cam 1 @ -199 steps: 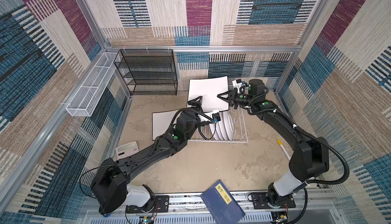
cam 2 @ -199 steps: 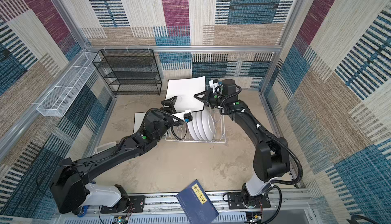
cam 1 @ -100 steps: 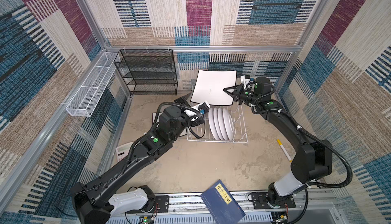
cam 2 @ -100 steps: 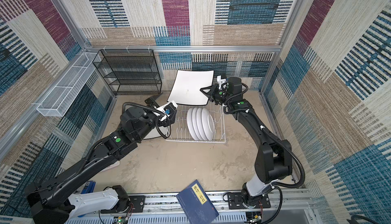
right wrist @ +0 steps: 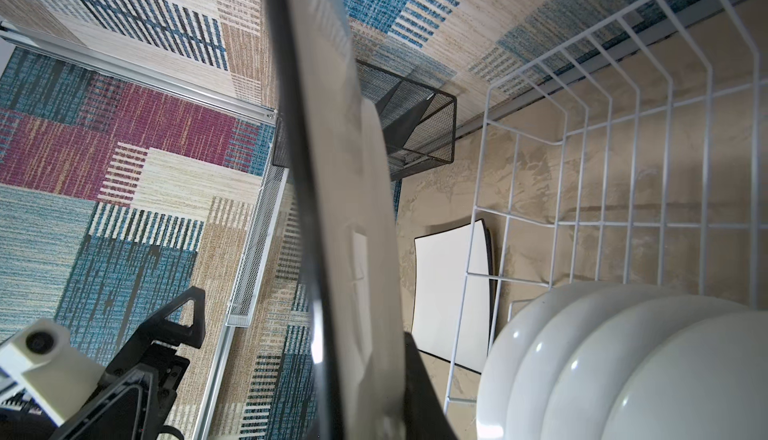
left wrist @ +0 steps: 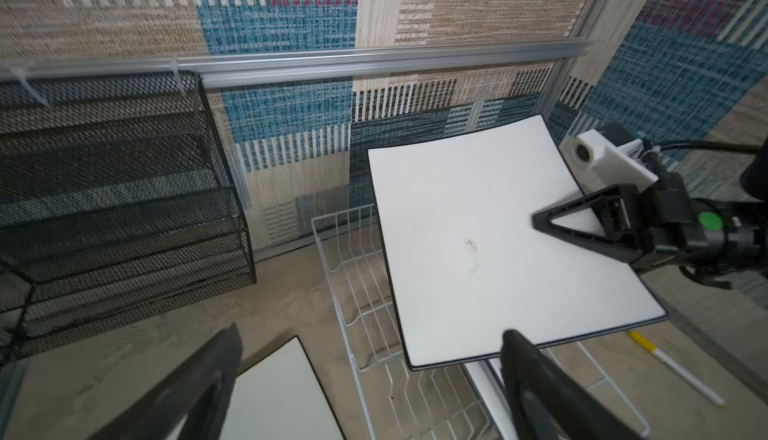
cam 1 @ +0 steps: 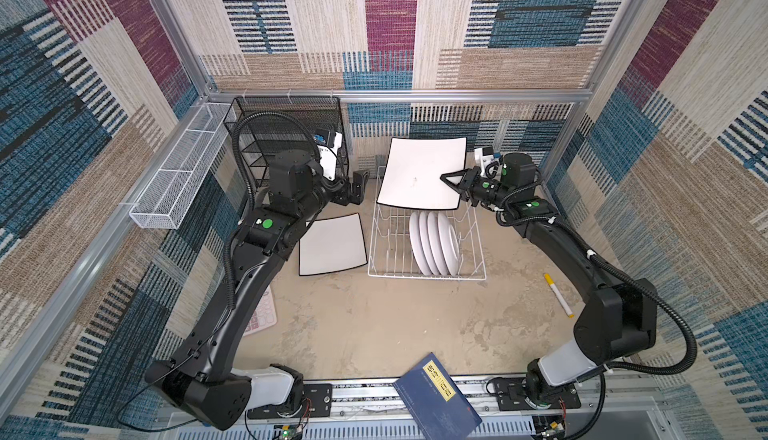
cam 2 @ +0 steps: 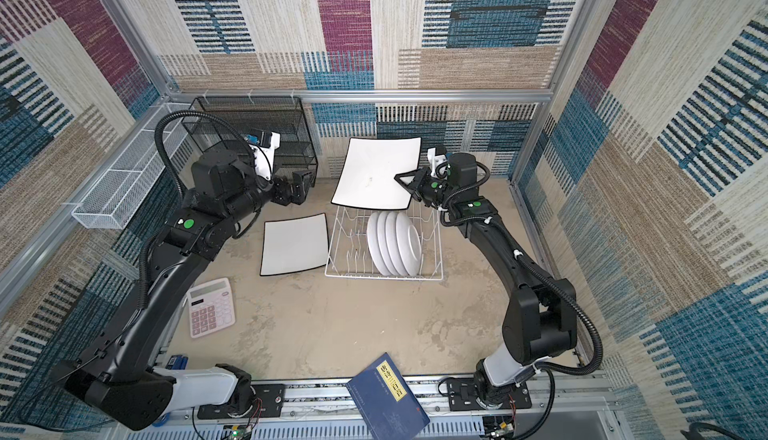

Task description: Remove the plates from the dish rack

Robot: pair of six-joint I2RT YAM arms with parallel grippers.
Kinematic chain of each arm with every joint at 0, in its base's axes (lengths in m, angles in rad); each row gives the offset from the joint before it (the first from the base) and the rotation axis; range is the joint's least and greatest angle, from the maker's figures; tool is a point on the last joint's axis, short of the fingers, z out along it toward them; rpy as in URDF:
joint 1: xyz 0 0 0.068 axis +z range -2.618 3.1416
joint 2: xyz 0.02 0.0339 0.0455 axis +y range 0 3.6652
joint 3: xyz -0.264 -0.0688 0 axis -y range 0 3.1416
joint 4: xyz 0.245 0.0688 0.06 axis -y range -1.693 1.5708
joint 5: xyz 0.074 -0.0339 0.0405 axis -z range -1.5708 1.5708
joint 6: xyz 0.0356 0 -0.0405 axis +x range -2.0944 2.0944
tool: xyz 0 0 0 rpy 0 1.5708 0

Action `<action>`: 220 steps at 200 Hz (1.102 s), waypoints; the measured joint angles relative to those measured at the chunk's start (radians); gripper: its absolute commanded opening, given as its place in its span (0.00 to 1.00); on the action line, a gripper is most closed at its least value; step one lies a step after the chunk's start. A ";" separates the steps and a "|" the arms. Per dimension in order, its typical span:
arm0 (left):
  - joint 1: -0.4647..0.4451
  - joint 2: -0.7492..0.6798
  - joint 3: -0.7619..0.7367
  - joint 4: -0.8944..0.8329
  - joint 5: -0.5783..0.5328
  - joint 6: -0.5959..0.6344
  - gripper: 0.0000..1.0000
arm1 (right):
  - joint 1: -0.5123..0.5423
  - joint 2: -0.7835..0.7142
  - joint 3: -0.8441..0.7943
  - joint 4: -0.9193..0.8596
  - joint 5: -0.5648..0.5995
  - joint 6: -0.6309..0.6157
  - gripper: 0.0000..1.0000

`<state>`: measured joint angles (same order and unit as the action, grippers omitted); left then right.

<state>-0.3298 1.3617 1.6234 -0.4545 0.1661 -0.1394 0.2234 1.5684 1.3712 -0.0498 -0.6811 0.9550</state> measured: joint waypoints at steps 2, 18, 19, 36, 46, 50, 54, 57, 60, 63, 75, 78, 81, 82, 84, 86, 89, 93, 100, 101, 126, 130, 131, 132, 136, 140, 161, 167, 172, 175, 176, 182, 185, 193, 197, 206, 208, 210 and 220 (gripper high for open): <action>0.008 0.008 0.006 -0.006 0.011 -0.015 0.99 | 0.000 0.000 0.000 0.000 0.000 -0.003 0.00; 0.058 0.059 0.037 -0.034 0.076 -0.109 0.99 | 0.000 0.000 0.000 -0.001 -0.016 -0.017 0.00; 0.063 0.063 0.038 -0.036 0.083 -0.119 0.99 | 0.000 0.000 0.000 -0.002 -0.017 -0.017 0.00; 0.101 0.106 0.041 -0.048 0.163 -0.206 0.99 | 0.000 0.000 0.000 0.000 -0.040 -0.031 0.00; 0.108 0.131 0.043 -0.057 0.204 -0.243 0.99 | 0.000 0.002 0.000 0.000 -0.051 -0.037 0.00; 0.110 0.142 0.045 -0.060 0.215 -0.254 0.99 | 0.000 0.004 0.000 0.000 -0.055 -0.038 0.00; 0.110 0.155 0.050 -0.064 0.231 -0.264 0.99 | 0.000 0.006 0.000 0.001 -0.058 -0.040 0.00; 0.111 0.165 0.055 -0.066 0.240 -0.271 0.99 | 0.000 0.010 0.000 0.002 -0.061 -0.042 0.00; 0.112 0.174 0.058 -0.066 0.251 -0.279 0.99 | 0.000 0.012 0.000 0.002 -0.064 -0.043 0.00; 0.112 0.185 0.063 -0.068 0.260 -0.284 0.99 | 0.000 0.015 0.001 0.003 -0.067 -0.044 0.00; 0.114 0.225 0.080 -0.069 0.299 -0.311 0.99 | 0.000 0.027 0.001 0.001 -0.074 -0.044 0.00; 0.115 0.235 0.082 -0.068 0.309 -0.315 0.99 | 0.001 0.030 0.002 0.000 -0.077 -0.044 0.00; 0.116 0.243 0.084 -0.067 0.320 -0.322 0.99 | 0.001 0.032 0.002 -0.001 -0.078 -0.044 0.00; 0.116 0.248 0.084 -0.066 0.327 -0.326 0.99 | 0.001 0.032 0.002 -0.001 -0.079 -0.044 0.00; 0.116 0.252 0.084 -0.065 0.334 -0.330 0.99 | 0.001 0.034 0.002 -0.002 -0.079 -0.044 0.00; 0.116 0.257 0.084 -0.064 0.342 -0.334 0.99 | 0.001 0.035 0.002 -0.002 -0.080 -0.044 0.00; 0.116 0.265 0.084 -0.061 0.353 -0.340 0.99 | 0.001 0.036 0.002 -0.002 -0.082 -0.044 0.00; 0.117 0.275 0.084 -0.059 0.370 -0.354 0.99 | 0.001 0.036 0.002 -0.002 -0.084 -0.044 0.00; 0.117 0.291 0.083 -0.051 0.395 -0.370 0.99 | 0.001 0.037 0.002 -0.002 -0.085 -0.044 0.00; 0.117 0.292 0.082 -0.050 0.397 -0.371 0.99 | 0.001 0.037 0.002 -0.002 -0.085 -0.044 0.00; 0.117 0.327 0.081 -0.026 0.475 -0.410 0.99 | 0.000 0.035 0.001 0.003 -0.096 -0.045 0.00; 0.116 0.331 0.081 -0.020 0.484 -0.412 0.99 | 0.000 0.034 0.001 0.003 -0.096 -0.045 0.00; 0.116 0.332 0.081 -0.019 0.487 -0.412 0.99 | 0.000 0.034 0.001 0.003 -0.096 -0.045 0.00; 0.116 0.332 0.081 -0.018 0.489 -0.413 0.99 | 0.000 0.034 0.001 0.003 -0.096 -0.045 0.00; 0.116 0.337 0.081 -0.009 0.502 -0.419 0.99 | 0.000 0.034 0.000 0.003 -0.097 -0.045 0.00; 0.116 0.342 0.081 -0.002 0.513 -0.426 0.99 | 0.000 0.034 0.000 0.003 -0.098 -0.045 0.00; 0.112 0.372 0.077 0.036 0.575 -0.455 0.99 | 0.000 0.034 0.000 0.006 -0.120 -0.044 0.00; 0.111 0.381 0.076 0.048 0.590 -0.463 0.98 | 0.000 0.036 0.000 0.007 -0.129 -0.043 0.00; 0.110 0.389 0.076 0.056 0.605 -0.468 0.98 | 0.000 0.036 0.000 0.009 -0.135 -0.043 0.00; 0.109 0.394 0.076 0.060 0.611 -0.471 0.98 | 0.000 0.037 0.000 0.009 -0.138 -0.043 0.00; 0.108 0.396 0.076 0.062 0.615 -0.473 0.98 | 0.000 0.037 0.000 0.009 -0.139 -0.043 0.00; 0.106 0.403 0.076 0.070 0.629 -0.480 0.98 | 0.000 0.038 0.000 0.010 -0.144 -0.043 0.00; 0.104 0.407 0.076 0.074 0.636 -0.483 0.98 | 0.000 0.039 0.000 0.010 -0.147 -0.043 0.00; 0.100 0.416 0.076 0.085 0.656 -0.486 0.97 | 0.000 0.043 0.000 0.015 -0.154 -0.042 0.00; 0.100 0.419 0.076 0.089 0.661 -0.486 0.97 | 0.000 0.045 0.000 0.020 -0.158 -0.040 0.00; 0.098 0.426 0.075 0.101 0.680 -0.489 0.96 | 0.001 0.051 0.000 0.029 -0.169 -0.038 0.00; 0.098 0.427 0.075 0.104 0.684 -0.489 0.96 | 0.001 0.053 0.000 0.030 -0.172 -0.037 0.00; 0.097 0.428 0.074 0.107 0.688 -0.491 0.96 | 0.001 0.055 0.001 0.031 -0.175 -0.036 0.00; 0.095 0.433 0.069 0.124 0.707 -0.497 0.95 | 0.001 0.063 0.003 0.037 -0.187 -0.030 0.00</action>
<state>-0.2344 1.7947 1.6928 -0.3302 0.8730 -0.6361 0.2241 1.6318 1.3739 -0.0128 -0.8677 0.9253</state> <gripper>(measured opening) 0.961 0.158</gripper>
